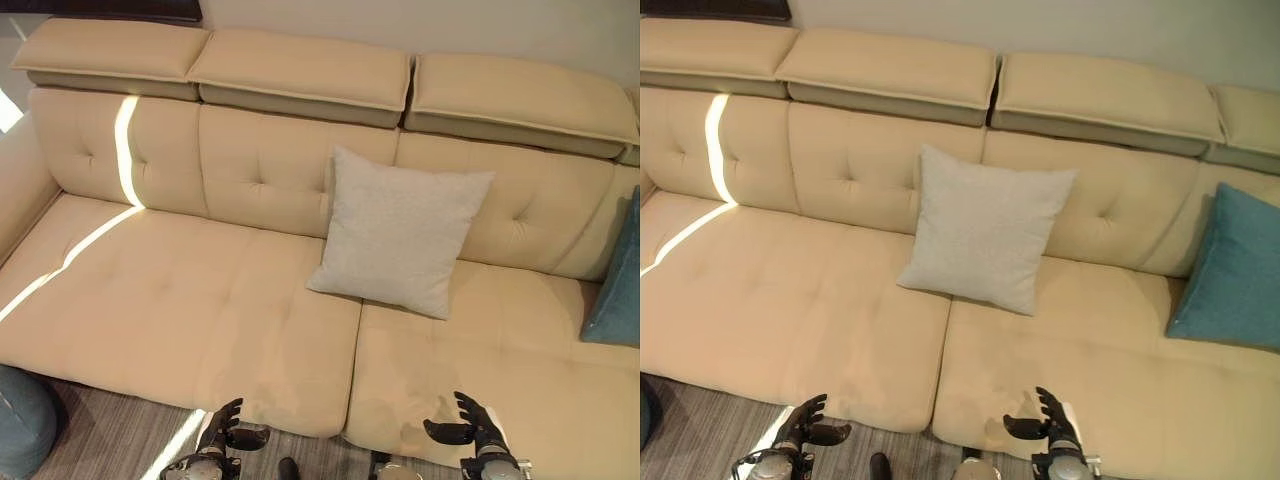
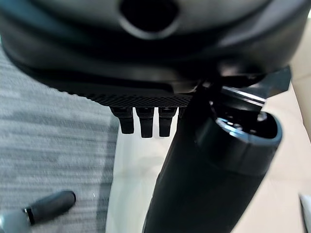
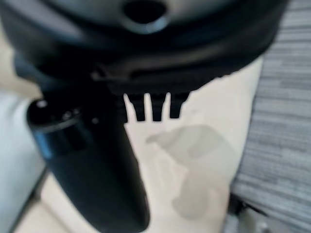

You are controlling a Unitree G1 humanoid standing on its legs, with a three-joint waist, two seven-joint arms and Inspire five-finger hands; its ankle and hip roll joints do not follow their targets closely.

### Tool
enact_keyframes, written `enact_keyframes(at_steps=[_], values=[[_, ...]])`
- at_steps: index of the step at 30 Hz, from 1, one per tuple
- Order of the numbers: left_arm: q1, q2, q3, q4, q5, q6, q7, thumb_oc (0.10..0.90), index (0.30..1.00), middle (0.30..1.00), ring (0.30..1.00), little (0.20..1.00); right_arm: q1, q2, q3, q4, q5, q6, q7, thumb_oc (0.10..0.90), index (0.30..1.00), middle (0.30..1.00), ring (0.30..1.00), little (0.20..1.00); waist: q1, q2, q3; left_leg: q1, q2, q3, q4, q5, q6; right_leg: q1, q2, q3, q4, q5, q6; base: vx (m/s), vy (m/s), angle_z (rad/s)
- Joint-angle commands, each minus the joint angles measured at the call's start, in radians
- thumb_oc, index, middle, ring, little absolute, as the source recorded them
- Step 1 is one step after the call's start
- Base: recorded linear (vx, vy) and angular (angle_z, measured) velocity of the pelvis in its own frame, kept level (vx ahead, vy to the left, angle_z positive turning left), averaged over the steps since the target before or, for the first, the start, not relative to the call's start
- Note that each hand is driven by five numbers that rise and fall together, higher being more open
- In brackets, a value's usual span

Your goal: Pick up all the scattered cushions and arrange them neatly on the sofa.

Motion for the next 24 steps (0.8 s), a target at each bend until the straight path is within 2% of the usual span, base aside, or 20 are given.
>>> enact_keyframes(at_steps=[1, 2, 3, 4, 5, 6, 8, 10, 11, 12, 13, 14, 15, 17, 18, 19, 22, 23, 24], values=[[-0.025, 0.036, 0.030, 0.003, 0.033, -0.050, 0.035, 0.800, 0.900, 0.900, 0.900, 0.900, -0.046, -0.039, -0.024, -0.061, 0.000, -0.031, -0.029, 0.800, 0.900, 0.900, 0.900, 0.900, 0.019, -0.020, 0.023, -0.012, 0.007, -0.075, 0.022, -0.056, 0.013, -0.106, 0.097, 0.228, 0.058, -0.013, 0.072, -0.18, 0.042, 0.01], [-0.025, 0.037, 0.030, 0.003, 0.033, -0.050, 0.035, 0.800, 0.900, 0.900, 0.900, 0.900, -0.046, -0.038, -0.024, -0.061, 0.000, -0.031, -0.029, 0.800, 0.900, 0.900, 0.900, 0.900, 0.018, -0.021, 0.020, -0.015, 0.006, -0.075, 0.021, -0.053, 0.013, -0.110, 0.095, 0.228, 0.058, -0.011, 0.072, -0.24, 0.039, 0.24], [-0.023, 0.043, 0.023, 0.006, 0.037, -0.049, 0.030, 0.800, 0.900, 0.900, 0.900, 0.900, -0.037, -0.039, -0.025, -0.067, 0.005, -0.037, -0.028, 0.800, 0.900, 0.900, 0.900, 0.900, 0.028, -0.014, 0.017, -0.034, 0.005, -0.098, 0.008, -0.026, 0.019, -0.076, 0.121, 0.281, 0.133, -0.068, 0.052, -0.21, 0.024, 0.33], [-0.020, 0.044, 0.022, 0.006, 0.039, -0.048, 0.026, 0.800, 0.900, 0.900, 0.900, 0.900, -0.031, -0.039, -0.024, -0.067, 0.008, -0.037, -0.026, 0.800, 0.900, 0.900, 0.900, 0.900, 0.033, -0.010, 0.011, -0.042, 0.004, -0.115, 0.005, -0.015, 0.022, -0.056, 0.135, 0.297, 0.166, -0.100, 0.041, -0.32, 0.000, 0.62], [-0.020, 0.051, 0.017, 0.014, 0.046, -0.044, 0.017, 0.800, 0.900, 0.900, 0.900, 0.900, -0.022, -0.033, -0.018, -0.056, 0.010, -0.041, -0.021, 0.800, 0.900, 0.900, 0.900, 0.900, 0.041, -0.006, 0.005, -0.059, 0.001, -0.147, -0.004, 0.012, 0.023, -0.008, 0.173, 0.334, 0.229, -0.163, 0.024, -0.21, -0.045, 0.68], [-0.018, 0.055, 0.018, 0.012, 0.047, -0.042, 0.012, 0.800, 0.900, 0.900, 0.900, 0.900, -0.017, -0.027, -0.018, -0.053, 0.013, -0.040, -0.017, 0.800, 0.900, 0.900, 0.900, 0.900, 0.045, -0.006, -0.006, -0.072, 0.001, -0.160, -0.011, 0.025, 0.020, 0.013, 0.189, 0.344, 0.236, -0.181, 0.016, -0.16, -0.049, 0.87], [-0.017, 0.059, 0.019, 0.011, 0.047, -0.042, 0.010, 0.800, 0.900, 0.900, 0.900, 0.900, -0.012, -0.022, -0.016, -0.050, 0.016, -0.043, -0.015, 0.800, 0.900, 0.900, 0.900, 0.900, 0.051, -0.009, -0.013, -0.080, -0.004, -0.173, -0.019, 0.036, 0.018, 0.046, 0.196, 0.344, 0.230, -0.201, 0.013, -0.11, -0.063, 1.00], [-0.009, 0.063, 0.027, 0.004, 0.041, -0.042, 0.015, 0.800, 0.900, 0.900, 0.900, 0.900, -0.012, -0.014, -0.008, -0.068, 0.014, -0.047, -0.010, 0.800, 0.900, 0.900, 0.900, 0.900, 0.077, -0.025, -0.020, -0.100, -0.010, -0.173, -0.034, 0.056, 0.006, 0.104, 0.184, 0.301, 0.176, -0.221, 0.003, -0.23, -0.152, 0.48], [-0.014, 0.064, 0.031, 0.006, 0.033, -0.043, 0.023, 0.800, 0.900, 0.900, 0.900, 0.900, -0.022, -0.018, 0.001, -0.090, 0.016, -0.050, -0.015, 0.800, 0.900, 0.900, 0.900, 0.900, 0.090, -0.031, -0.024, -0.129, -0.009, -0.178, -0.046, 0.094, -0.014, 0.122, 0.193, 0.289, 0.118, -0.242, -0.011, -0.20, -0.156, 0.22], [-0.014, 0.064, 0.031, 0.006, 0.033, -0.043, 0.024, 0.800, 0.900, 0.900, 0.900, 0.900, -0.022, -0.018, 0.001, -0.090, 0.016, -0.050, -0.015, 0.800, 0.900, 0.900, 0.900, 0.900, 0.089, -0.031, -0.024, -0.129, -0.009, -0.179, -0.046, 0.094, -0.015, 0.122, 0.193, 0.288, 0.117, -0.242, -0.011, -0.27, -0.202, 0.41], [-0.012, 0.058, 0.033, 0.000, 0.015, -0.048, 0.035, 0.800, 0.900, 0.900, 0.900, 0.900, -0.031, -0.030, 0.007, -0.126, 0.020, -0.056, -0.020, 0.800, 0.900, 0.900, 0.900, 0.900, 0.096, -0.026, -0.012, -0.167, -0.001, -0.185, -0.048, 0.140, -0.044, 0.121, 0.210, 0.286, 0.070, -0.249, -0.028, -0.14, -0.094, 0.50], [-0.012, 0.058, 0.034, 0.000, 0.015, -0.048, 0.035, 0.800, 0.900, 0.900, 0.900, 0.900, -0.031, -0.030, 0.008, -0.126, 0.020, -0.056, -0.020, 0.800, 0.900, 0.900, 0.900, 0.900, 0.095, -0.026, -0.013, -0.168, -0.001, -0.187, -0.049, 0.140, -0.044, 0.121, 0.211, 0.285, 0.069, -0.249, -0.028, -0.31, -0.167, 0.80], [-0.016, 0.049, 0.029, -0.004, 0.003, -0.048, 0.035, 0.800, 0.900, 0.900, 0.900, 0.900, -0.038, -0.041, 0.003, -0.148, 0.023, -0.059, -0.024, 0.800, 0.900, 0.900, 0.900, 0.900, 0.095, -0.013, 0.000, -0.208, 0.002, -0.192, -0.058, 0.177, -0.064, 0.115, 0.223, 0.275, 0.035, -0.245, -0.037, -0.17, -0.075, 0.63], [-0.015, 0.042, 0.029, -0.005, 0.000, -0.048, 0.037, 0.800, 0.900, 0.900, 0.900, 0.900, -0.040, -0.051, -0.002, -0.157, 0.022, -0.060, -0.029, 0.800, 0.900, 0.900, 0.900, 0.900, 0.095, -0.004, 0.009, -0.224, 0.003, -0.190, -0.061, 0.191, -0.070, 0.111, 0.230, 0.263, 0.025, -0.239, -0.039, -0.23, -0.083, 0.63], [-0.014, 0.028, 0.025, -0.008, -0.005, -0.048, 0.038, 0.800, 0.900, 0.900, 0.900, 0.900, -0.044, -0.063, -0.008, -0.161, 0.022, -0.059, -0.040, 0.800, 0.900, 0.900, 0.900, 0.900, 0.090, 0.004, 0.025, -0.248, 0.003, -0.150, -0.048, 0.193, -0.066, 0.108, 0.225, 0.233, 0.019, -0.228, -0.040, -0.21, -0.061, 0.66], [-0.014, 0.028, 0.025, -0.008, -0.005, -0.048, 0.039, 0.800, 0.900, 0.900, 0.900, 0.900, -0.044, -0.063, -0.008, -0.161, 0.022, -0.059, -0.040, 0.800, 0.900, 0.900, 0.900, 0.900, 0.089, 0.006, 0.023, -0.252, 0.004, -0.151, -0.047, 0.193, -0.066, 0.105, 0.226, 0.232, 0.019, -0.226, -0.040, -0.22, -0.042, 1.02], [-0.005, 0.014, 0.028, -0.006, -0.006, -0.043, 0.035, 0.800, 0.900, 0.900, 0.900, 0.900, -0.041, -0.068, -0.011, -0.165, 0.019, -0.052, -0.043, 0.800, 0.900, 0.900, 0.900, 0.900, 0.075, 0.002, 0.026, -0.241, 0.029, -0.050, 0.031, 0.139, -0.039, 0.087, 0.198, 0.172, 0.024, -0.205, -0.044, -0.19, -0.008, 0.90], [0.001, 0.012, 0.026, -0.002, -0.003, -0.043, 0.032, 0.800, 0.900, 0.900, 0.900, 0.900, -0.038, -0.067, -0.012, -0.170, 0.020, -0.052, -0.042, 0.800, 0.900, 0.900, 0.900, 0.900, 0.070, -0.004, 0.022, -0.230, 0.030, -0.047, 0.065, 0.111, -0.034, 0.084, 0.188, 0.153, 0.022, -0.198, -0.046, -0.14, 0.007, 0.80], [0.000, 0.012, 0.026, -0.002, -0.003, -0.043, 0.032, 0.800, 0.900, 0.900, 0.900, 0.900, -0.039, -0.067, -0.012, -0.170, 0.020, -0.052, -0.042, 0.800, 0.900, 0.900, 0.900, 0.900, 0.069, -0.003, 0.020, -0.234, 0.030, -0.048, 0.065, 0.112, -0.034, 0.081, 0.188, 0.152, 0.022, -0.196, -0.046, -0.16, 0.025, 0.79]])
